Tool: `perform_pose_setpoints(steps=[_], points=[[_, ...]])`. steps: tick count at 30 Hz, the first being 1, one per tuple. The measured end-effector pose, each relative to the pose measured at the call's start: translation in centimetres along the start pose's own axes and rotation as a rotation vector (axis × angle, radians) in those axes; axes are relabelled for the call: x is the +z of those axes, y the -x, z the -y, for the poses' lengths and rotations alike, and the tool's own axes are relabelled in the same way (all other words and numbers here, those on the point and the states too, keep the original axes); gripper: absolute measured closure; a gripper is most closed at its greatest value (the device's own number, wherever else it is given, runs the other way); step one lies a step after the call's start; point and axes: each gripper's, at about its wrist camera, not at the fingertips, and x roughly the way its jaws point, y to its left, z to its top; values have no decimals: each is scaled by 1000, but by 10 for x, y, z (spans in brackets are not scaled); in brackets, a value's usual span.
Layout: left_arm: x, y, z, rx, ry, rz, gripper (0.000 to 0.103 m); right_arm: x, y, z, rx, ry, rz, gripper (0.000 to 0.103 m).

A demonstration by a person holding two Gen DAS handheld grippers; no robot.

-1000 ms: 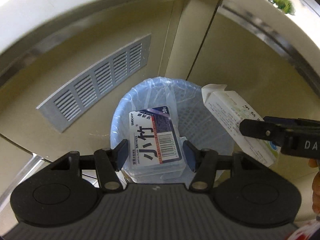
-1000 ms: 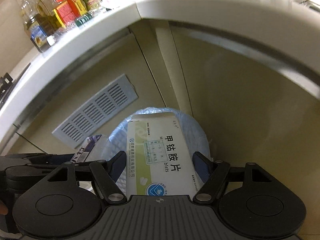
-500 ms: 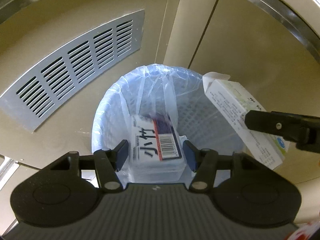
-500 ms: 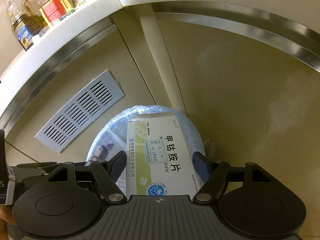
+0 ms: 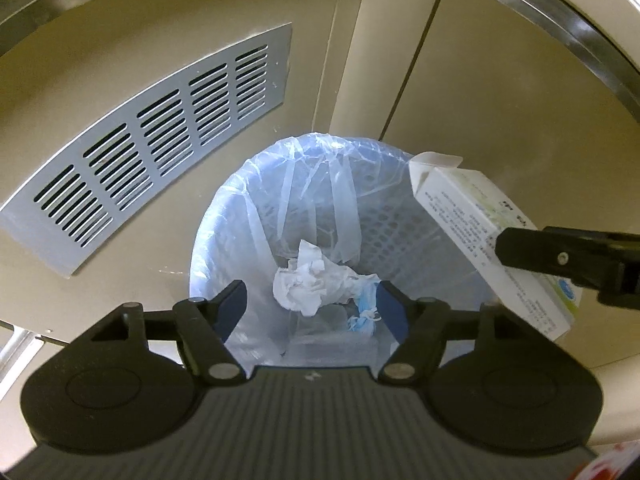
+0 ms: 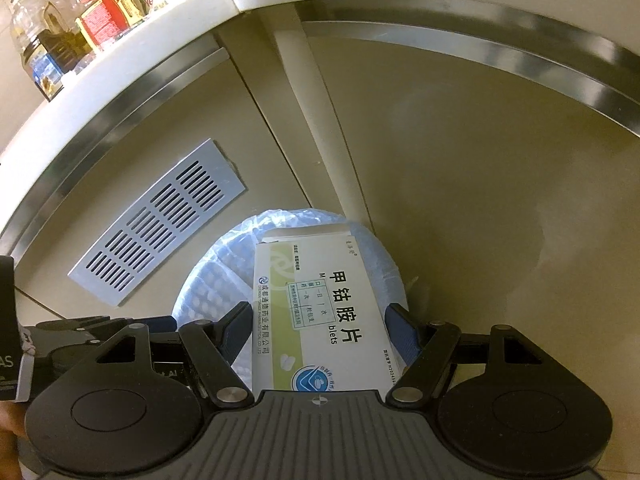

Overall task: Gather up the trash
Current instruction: 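Open both tools to drop the boxes into the wastebasket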

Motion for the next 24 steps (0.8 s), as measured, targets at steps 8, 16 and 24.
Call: perform_pose_setpoints(steps=[8, 16, 24], points=[[2, 10, -5, -10, 4, 3, 37, 1, -13, -9, 31, -1, -25, 31], [1, 11, -10, 1, 16, -3, 37, 3, -40, -18, 78, -24, -67, 31], [0, 15, -14, 7, 23, -13, 37, 3, -58, -23, 77, -17, -83, 18]])
